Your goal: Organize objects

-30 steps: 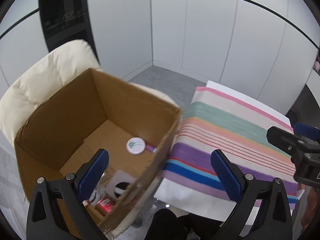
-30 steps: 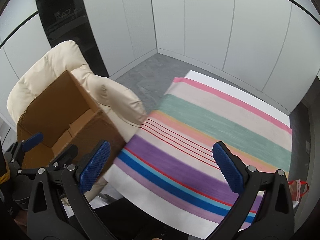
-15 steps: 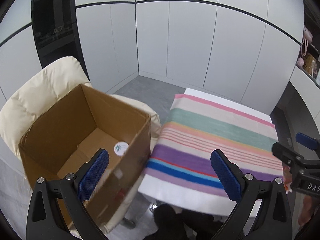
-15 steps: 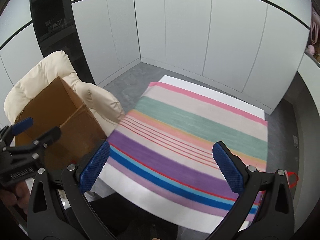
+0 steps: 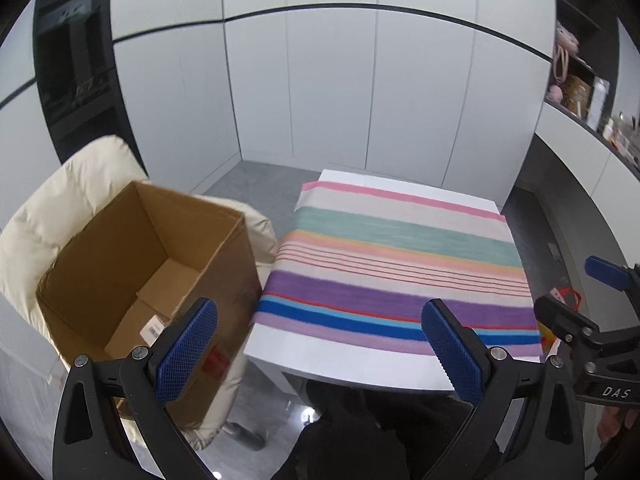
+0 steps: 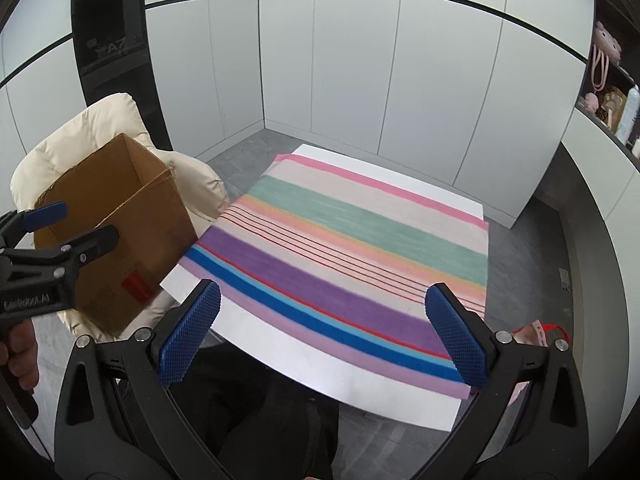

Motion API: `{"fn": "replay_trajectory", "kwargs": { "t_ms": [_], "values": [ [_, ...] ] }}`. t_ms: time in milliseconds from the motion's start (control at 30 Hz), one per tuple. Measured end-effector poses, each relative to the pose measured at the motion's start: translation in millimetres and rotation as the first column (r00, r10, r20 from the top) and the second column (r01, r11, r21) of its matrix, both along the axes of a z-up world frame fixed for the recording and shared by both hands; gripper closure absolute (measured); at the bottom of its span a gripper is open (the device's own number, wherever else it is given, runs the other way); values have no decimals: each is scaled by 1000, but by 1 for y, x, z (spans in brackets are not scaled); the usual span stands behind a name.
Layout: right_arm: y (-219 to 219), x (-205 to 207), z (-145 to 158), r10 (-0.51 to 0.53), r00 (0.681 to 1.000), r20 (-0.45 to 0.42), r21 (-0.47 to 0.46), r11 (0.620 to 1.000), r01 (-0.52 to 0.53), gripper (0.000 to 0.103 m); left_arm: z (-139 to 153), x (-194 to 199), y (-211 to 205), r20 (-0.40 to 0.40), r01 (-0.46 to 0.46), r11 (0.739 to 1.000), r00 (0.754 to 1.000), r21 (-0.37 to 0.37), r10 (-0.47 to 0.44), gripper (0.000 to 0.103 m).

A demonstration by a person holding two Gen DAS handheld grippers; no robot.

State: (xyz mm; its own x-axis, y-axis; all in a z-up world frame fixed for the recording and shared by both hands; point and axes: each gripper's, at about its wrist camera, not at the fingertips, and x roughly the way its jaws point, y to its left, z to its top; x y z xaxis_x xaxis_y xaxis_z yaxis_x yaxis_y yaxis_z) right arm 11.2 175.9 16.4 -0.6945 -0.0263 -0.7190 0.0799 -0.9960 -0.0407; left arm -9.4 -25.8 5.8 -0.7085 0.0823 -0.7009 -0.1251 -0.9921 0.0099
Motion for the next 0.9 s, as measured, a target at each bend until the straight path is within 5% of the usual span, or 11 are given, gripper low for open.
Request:
{"fn": "replay_trajectory", "kwargs": {
  "t_ms": [167,900],
  "values": [
    [11,1,-7,-15,999,41,-27,1000,16,0,-4,4,6,9,-75,997,997,-18,76,0],
    [14,-10,-21,-2,997,81,-45,999,6,0,-20,-3,17,66,-64,996,995,-61,68,1]
  ]
}}
